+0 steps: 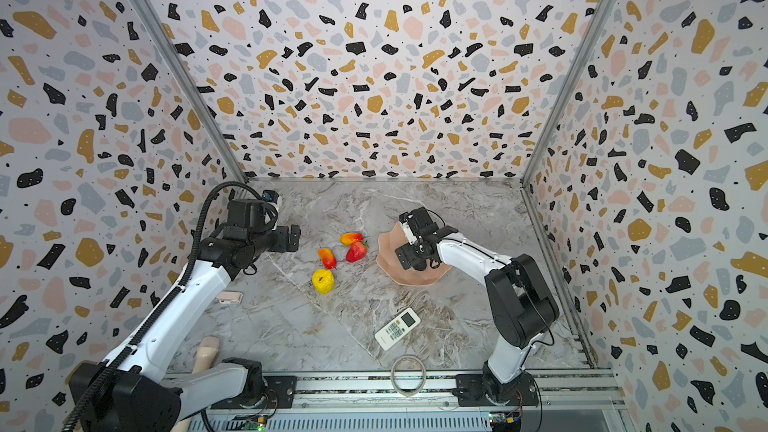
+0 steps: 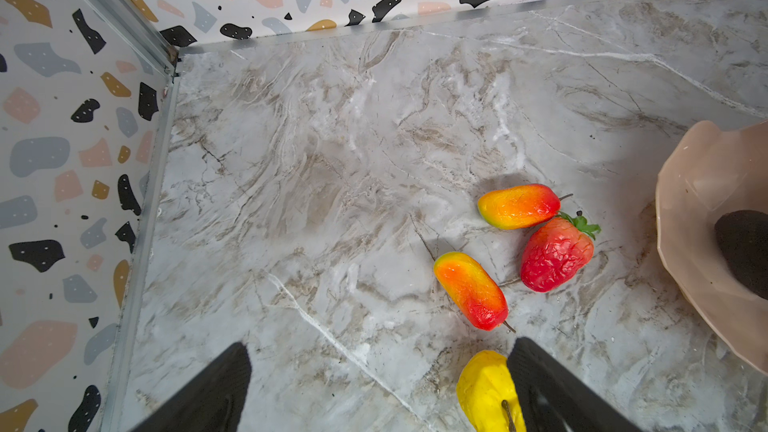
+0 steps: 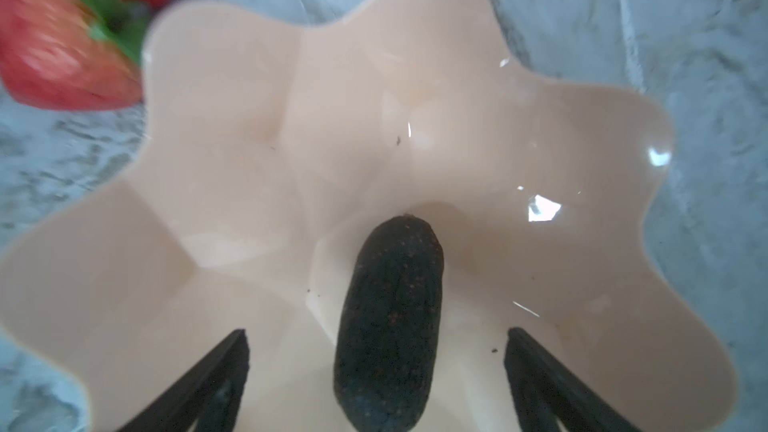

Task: Place and organize the fake fruits in the fruit bowl
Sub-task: 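Carry the avocado into the peach bowl and open the right gripper, then reach the right gripper back and grasp the yellow apple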

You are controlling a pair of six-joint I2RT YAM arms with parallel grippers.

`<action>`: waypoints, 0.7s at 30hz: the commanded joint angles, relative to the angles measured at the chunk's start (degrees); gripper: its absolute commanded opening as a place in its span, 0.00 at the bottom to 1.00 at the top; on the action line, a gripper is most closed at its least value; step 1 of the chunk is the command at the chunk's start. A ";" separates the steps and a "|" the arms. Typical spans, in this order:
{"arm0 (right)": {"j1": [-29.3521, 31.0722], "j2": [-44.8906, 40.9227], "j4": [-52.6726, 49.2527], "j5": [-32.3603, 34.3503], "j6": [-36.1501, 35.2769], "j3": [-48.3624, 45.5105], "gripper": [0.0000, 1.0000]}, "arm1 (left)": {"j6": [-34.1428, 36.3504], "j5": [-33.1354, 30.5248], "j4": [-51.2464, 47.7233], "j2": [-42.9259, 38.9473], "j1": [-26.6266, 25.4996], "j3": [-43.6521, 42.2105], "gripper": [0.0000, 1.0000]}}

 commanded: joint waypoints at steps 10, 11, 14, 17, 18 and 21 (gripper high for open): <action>16.73 3.94 4.39 -5.98 0.80 13.79 0.99 | 0.52 0.16 1.50 -1.06 0.33 -0.93 1.00; 17.71 5.60 4.51 -6.23 1.04 15.32 0.99 | 0.49 0.16 1.52 -1.15 0.33 -0.91 0.99; 20.55 10.82 4.01 -5.82 1.70 20.33 0.99 | 0.51 0.16 1.43 -1.49 0.33 -0.81 1.00; 22.31 14.73 4.15 -6.87 2.77 23.73 0.99 | 0.49 0.09 1.52 -1.85 0.34 -0.83 1.00; 22.67 15.86 4.22 -6.94 3.32 24.58 0.99 | 0.45 0.07 1.52 -1.94 0.29 -0.95 1.00; 23.43 18.46 4.67 -8.12 5.03 25.72 0.99 | 0.39 0.07 1.61 -2.03 0.33 -0.99 1.00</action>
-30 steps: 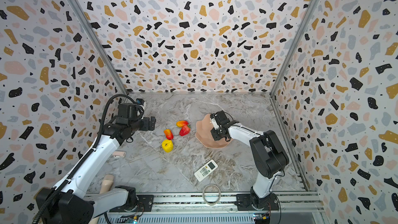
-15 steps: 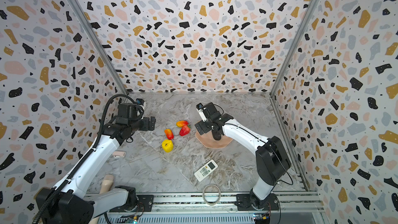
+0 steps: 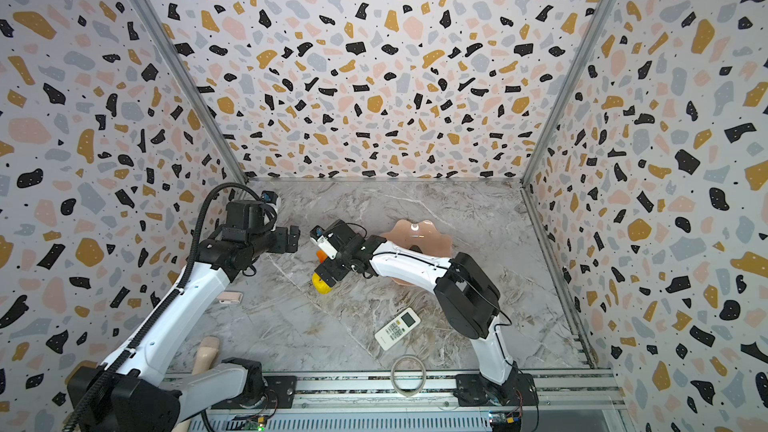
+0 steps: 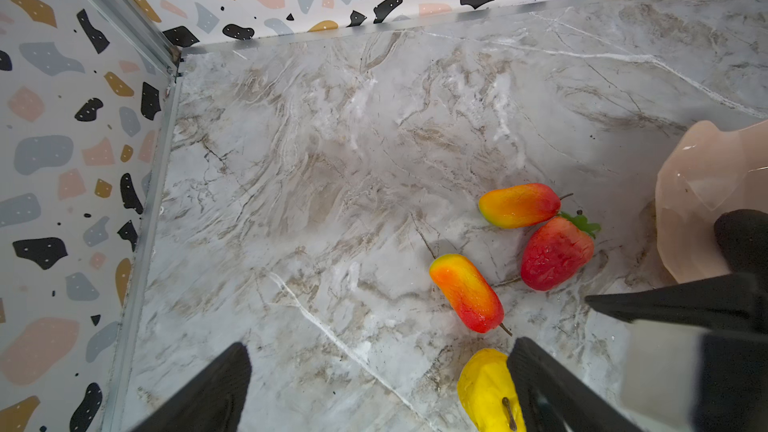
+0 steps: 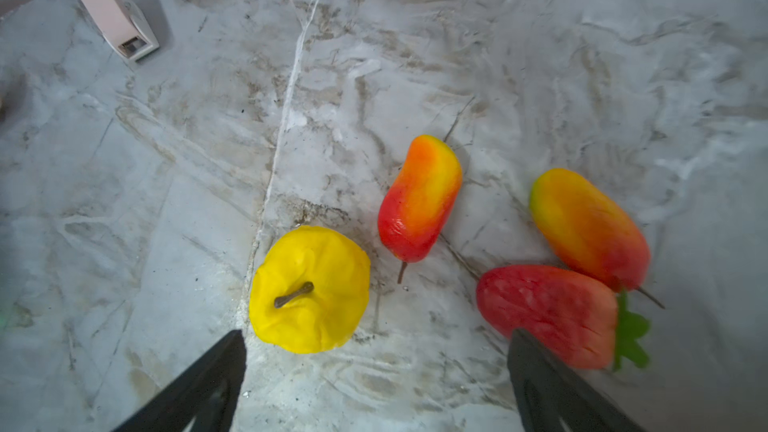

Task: Place and organize the fake fruits in the fruit bowl
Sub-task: 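Reach the right gripper back and grasp the yellow apple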

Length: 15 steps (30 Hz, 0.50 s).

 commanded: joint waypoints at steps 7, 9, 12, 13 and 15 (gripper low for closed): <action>1.37 3.55 2.81 -6.98 5.14 2.67 0.99 | 0.44 0.16 1.76 -1.33 0.32 -0.75 0.99; 1.64 4.45 3.51 -8.31 5.78 2.76 0.99 | 0.38 0.20 1.82 -1.42 0.40 -0.79 1.00; 2.15 5.82 4.14 -9.06 6.32 3.24 0.99 | 0.38 0.25 1.81 -1.42 0.40 -0.80 1.00; 2.26 6.16 4.14 -9.01 6.42 3.44 0.99 | 0.45 0.28 1.85 -1.46 0.47 -0.86 0.99; 2.51 7.10 3.99 -8.50 6.75 3.97 0.99 | 0.43 0.34 1.83 -1.42 0.49 -0.81 1.00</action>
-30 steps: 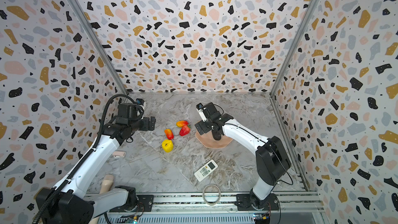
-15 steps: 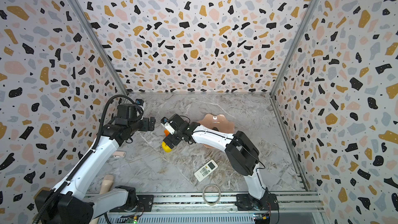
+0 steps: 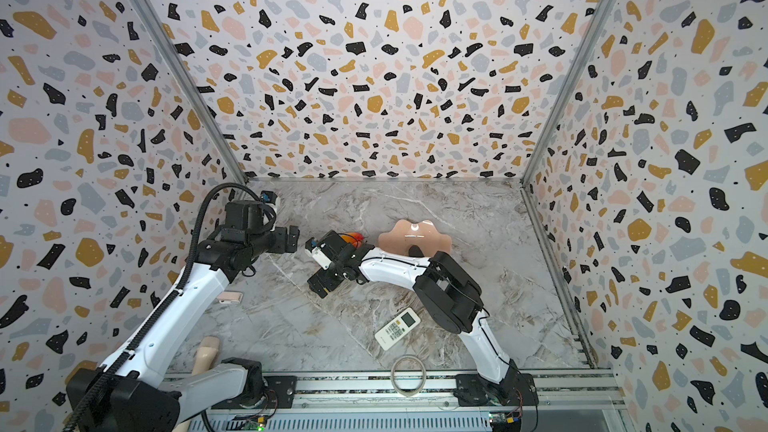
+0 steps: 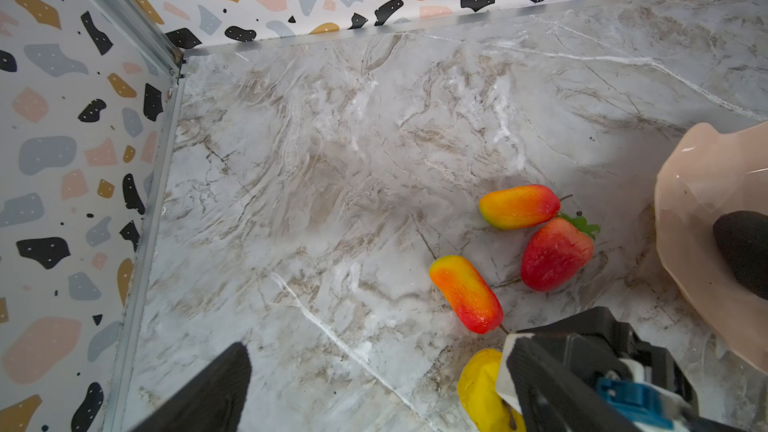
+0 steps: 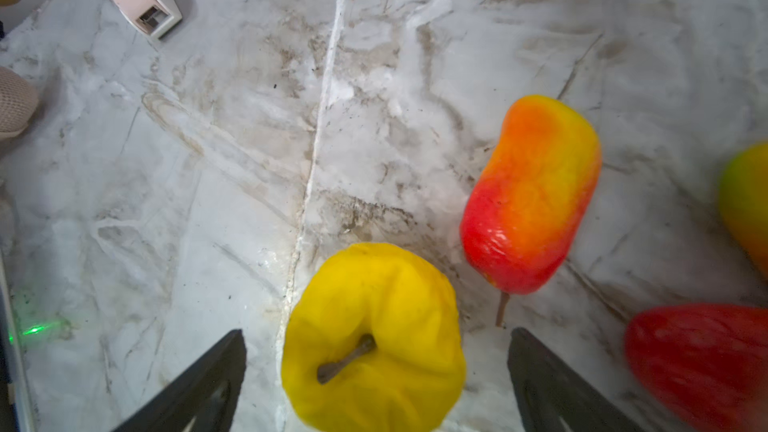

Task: Place and organize the fake fruits in the fruit bowl
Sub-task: 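Reach the right gripper back and grasp the yellow apple, then carry the yellow apple into the bowl beside the avocado and release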

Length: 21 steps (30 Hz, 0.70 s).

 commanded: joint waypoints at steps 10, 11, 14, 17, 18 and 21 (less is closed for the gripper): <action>1.15 0.13 -2.48 2.71 -0.26 5.27 0.57 | 0.41 0.51 1.90 -1.26 0.37 -0.68 1.00; 1.24 -0.30 -3.16 3.07 -0.61 5.54 0.54 | 0.42 0.43 1.91 -1.26 0.42 -0.68 1.00; 1.24 -2.24 -4.78 4.04 -1.83 5.86 0.46 | 0.39 0.42 1.91 -1.35 0.44 -0.78 1.00; 1.16 -6.06 -6.33 5.86 -3.76 5.45 0.43 | 0.38 0.42 1.91 -1.31 0.44 -0.82 1.00; 1.07 -7.38 -6.83 6.62 -4.36 5.11 0.42 | 0.43 0.51 1.91 -1.35 0.44 -0.83 1.00; -0.16 -12.14 -8.09 8.85 -5.75 3.24 0.39 | 0.38 0.58 1.90 -1.35 0.44 -0.77 1.00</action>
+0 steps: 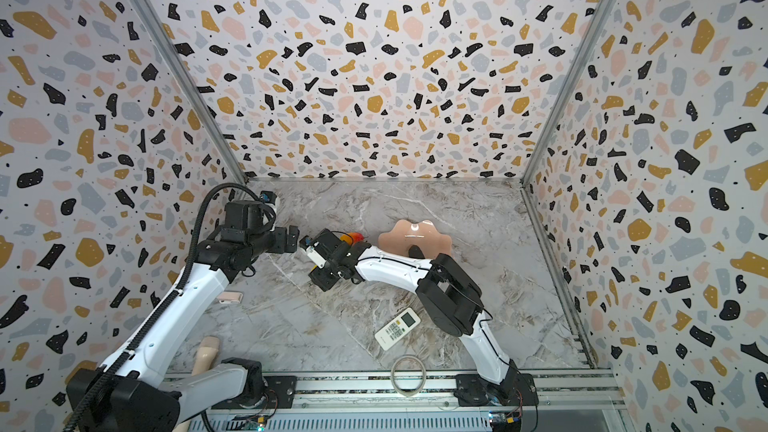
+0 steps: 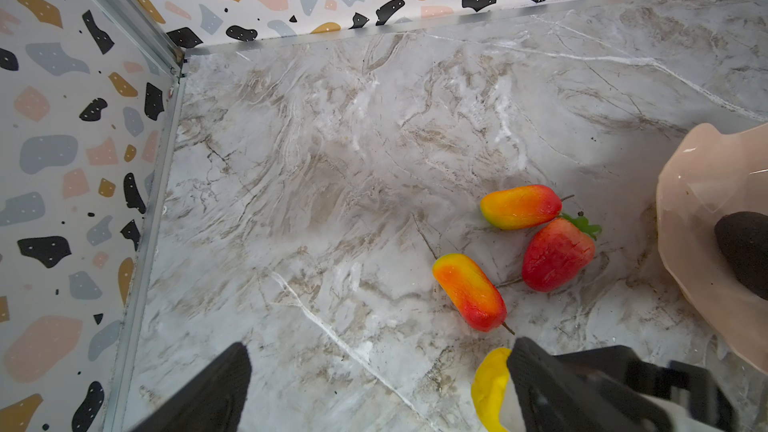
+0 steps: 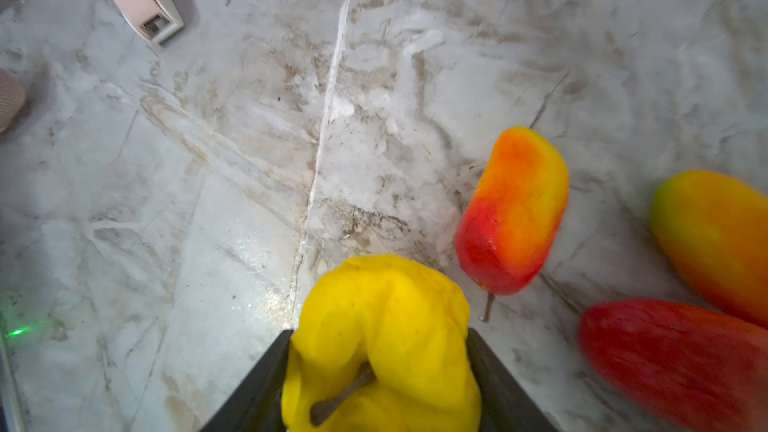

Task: Place and organize the fake fruits in the fruit bowl
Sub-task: 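Carry the yellow apple into the bowl beside the avocado and release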

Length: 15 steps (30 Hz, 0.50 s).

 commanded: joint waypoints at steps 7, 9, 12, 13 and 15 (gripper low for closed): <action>-7.81 -20.75 -2.34 6.11 -2.35 -10.62 0.35 | 0.42 0.74 1.87 -1.29 0.33 -0.66 0.99; -10.47 -23.62 -1.90 6.58 -1.97 -14.30 0.34 | 0.42 0.84 1.74 -1.26 0.33 -0.62 1.00; -14.23 -27.11 -0.84 6.55 -1.36 -19.98 0.33 | 0.47 0.92 1.80 -1.20 0.33 -0.57 1.00; -15.53 -28.20 -0.13 6.15 -1.11 -21.97 0.33 | 0.42 1.01 1.80 -1.18 0.33 -0.60 1.00; -17.66 -29.68 1.50 5.43 -0.66 -25.56 0.32 | 0.44 1.18 1.76 -1.09 0.33 -0.49 0.99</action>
